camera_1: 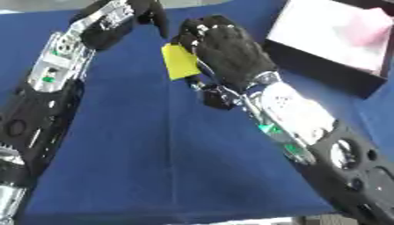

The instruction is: Pick up the objects with one hand, pass them to the other hand, and then place them into the box on the other side of the table.

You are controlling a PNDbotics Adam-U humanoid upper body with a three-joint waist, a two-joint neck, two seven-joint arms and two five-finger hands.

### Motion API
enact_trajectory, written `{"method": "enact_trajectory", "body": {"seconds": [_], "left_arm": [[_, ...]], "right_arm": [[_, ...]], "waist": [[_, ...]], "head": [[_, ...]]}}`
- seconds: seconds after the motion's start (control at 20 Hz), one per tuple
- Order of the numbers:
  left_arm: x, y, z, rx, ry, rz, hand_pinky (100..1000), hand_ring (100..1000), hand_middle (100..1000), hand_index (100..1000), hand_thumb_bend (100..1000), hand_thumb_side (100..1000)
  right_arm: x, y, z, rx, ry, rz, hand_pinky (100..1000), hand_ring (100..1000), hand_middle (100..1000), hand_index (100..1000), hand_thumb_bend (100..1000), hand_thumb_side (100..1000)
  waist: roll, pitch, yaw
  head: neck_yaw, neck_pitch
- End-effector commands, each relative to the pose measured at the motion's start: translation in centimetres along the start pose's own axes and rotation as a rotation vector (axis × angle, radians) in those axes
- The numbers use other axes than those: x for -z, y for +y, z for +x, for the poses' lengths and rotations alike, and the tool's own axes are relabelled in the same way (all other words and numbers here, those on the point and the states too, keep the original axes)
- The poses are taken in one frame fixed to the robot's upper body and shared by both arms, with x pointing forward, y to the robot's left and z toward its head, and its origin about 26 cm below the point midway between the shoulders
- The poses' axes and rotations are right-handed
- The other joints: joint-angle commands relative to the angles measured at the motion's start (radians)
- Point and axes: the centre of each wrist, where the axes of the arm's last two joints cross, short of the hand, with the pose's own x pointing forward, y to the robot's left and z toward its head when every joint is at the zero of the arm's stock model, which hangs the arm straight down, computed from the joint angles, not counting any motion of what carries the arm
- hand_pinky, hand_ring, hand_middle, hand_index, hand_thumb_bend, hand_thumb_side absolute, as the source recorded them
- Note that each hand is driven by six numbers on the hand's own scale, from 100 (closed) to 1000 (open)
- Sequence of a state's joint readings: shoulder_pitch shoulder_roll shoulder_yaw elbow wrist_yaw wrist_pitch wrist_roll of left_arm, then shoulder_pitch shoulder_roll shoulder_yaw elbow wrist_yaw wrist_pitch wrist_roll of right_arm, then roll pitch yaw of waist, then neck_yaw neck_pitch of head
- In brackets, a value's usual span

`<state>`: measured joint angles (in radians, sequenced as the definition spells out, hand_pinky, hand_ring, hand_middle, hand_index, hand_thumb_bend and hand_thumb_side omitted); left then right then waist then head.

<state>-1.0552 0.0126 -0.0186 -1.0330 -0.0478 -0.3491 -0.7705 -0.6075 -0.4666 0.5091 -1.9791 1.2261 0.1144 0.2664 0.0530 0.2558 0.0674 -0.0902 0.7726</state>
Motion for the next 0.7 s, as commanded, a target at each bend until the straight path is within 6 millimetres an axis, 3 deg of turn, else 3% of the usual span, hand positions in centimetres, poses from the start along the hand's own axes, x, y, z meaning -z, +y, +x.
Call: {"method": "enact_trajectory", "body": {"seconds": [0.05, 0.25, 0.45, 0.65, 0.7], "left_arm": [[0.8, 0.9, 0.7, 0.105, -0.063, -0.066, 692, 563, 535, 662, 100, 867], [1.2, 0.6, 0.3, 0.121, -0.036, -0.034, 694, 570, 541, 667, 100, 864], [-0.3, 2.3, 0.4, 0.186, -0.011, 0.025, 697, 581, 554, 673, 100, 814], [-3.9, 5.8, 2.3, 0.266, -0.077, 0.107, 699, 579, 551, 676, 100, 727], [-4.9, 6.6, 3.0, 0.278, -0.102, 0.131, 699, 578, 550, 676, 100, 703]], "right_arm": [[0.5, -1.3, 0.4, -0.076, -0.061, -0.056, 942, 797, 783, 360, 381, 100], [0.9, -1.7, 0.5, -0.144, -0.096, -0.1, 960, 787, 783, 360, 378, 100], [0.4, -1.4, -0.7, -0.164, 0.002, -0.115, 925, 787, 778, 365, 358, 100], [-1.6, -1.3, -4.5, -0.204, 0.236, -0.089, 856, 798, 769, 378, 335, 100], [-2.1, -1.2, -5.6, -0.202, 0.309, -0.079, 792, 816, 764, 382, 225, 100]], "waist": [[-0.008, -0.013, -0.003], [-0.011, -0.01, -0.008], [-0.006, -0.012, -0.019], [0.013, -0.018, -0.021], [0.017, -0.019, -0.019]], "head": [[0.004, -0.003], [0.011, -0.003], [0.011, -0.003], [-0.039, -0.003], [-0.052, -0.003]]}}
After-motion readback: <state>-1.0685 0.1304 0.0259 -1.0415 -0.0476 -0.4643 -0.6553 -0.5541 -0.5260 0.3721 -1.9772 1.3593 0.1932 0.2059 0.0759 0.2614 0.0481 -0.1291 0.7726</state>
